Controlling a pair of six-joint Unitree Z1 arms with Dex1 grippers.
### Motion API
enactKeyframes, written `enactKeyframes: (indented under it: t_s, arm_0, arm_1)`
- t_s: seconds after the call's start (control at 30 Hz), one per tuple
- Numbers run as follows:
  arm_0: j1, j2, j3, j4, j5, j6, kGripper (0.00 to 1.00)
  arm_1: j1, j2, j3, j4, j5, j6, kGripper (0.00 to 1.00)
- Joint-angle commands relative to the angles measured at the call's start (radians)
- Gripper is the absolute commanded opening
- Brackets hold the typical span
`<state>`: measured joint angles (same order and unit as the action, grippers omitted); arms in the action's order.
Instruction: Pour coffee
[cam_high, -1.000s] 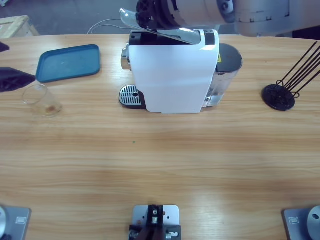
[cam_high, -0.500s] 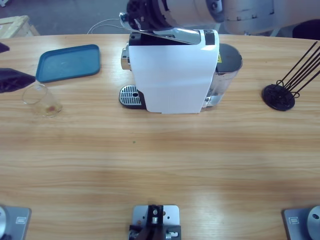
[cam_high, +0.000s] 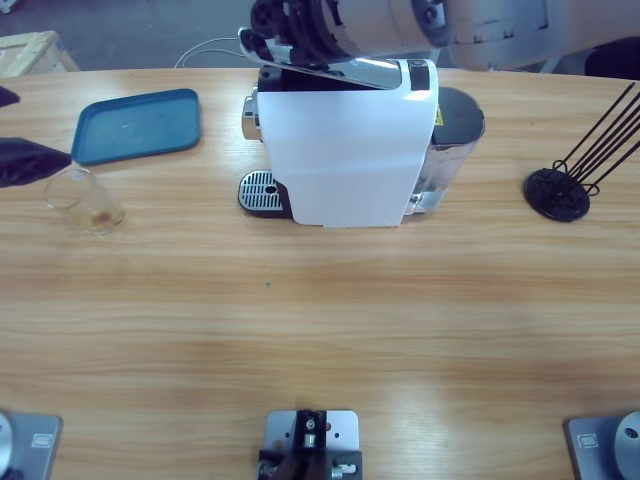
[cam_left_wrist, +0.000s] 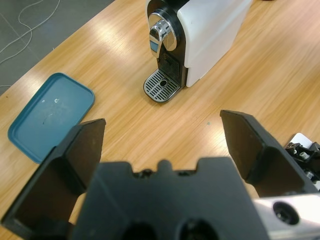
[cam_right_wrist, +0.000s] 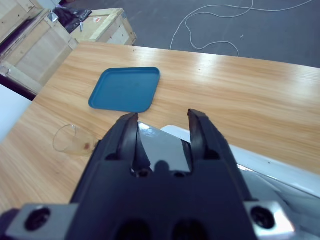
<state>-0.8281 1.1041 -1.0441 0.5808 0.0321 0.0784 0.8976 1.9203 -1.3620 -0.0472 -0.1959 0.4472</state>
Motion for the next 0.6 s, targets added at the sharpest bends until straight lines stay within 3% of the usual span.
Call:
enactKeyframes:
  t_s: [0.03,0.6]
  arm_0:
    - [-0.008,0.007,0.041,0.018,-0.012,0.001,1.0]
    - [-0.008,0.008,0.044,0.017,-0.012,0.001,1.0]
  arm_1:
    - [0.072,0.266,0.133,0.089,0.038,-0.014,0.0]
    - [0.072,0.309,0.092,0.232,0.072,0.005,0.0]
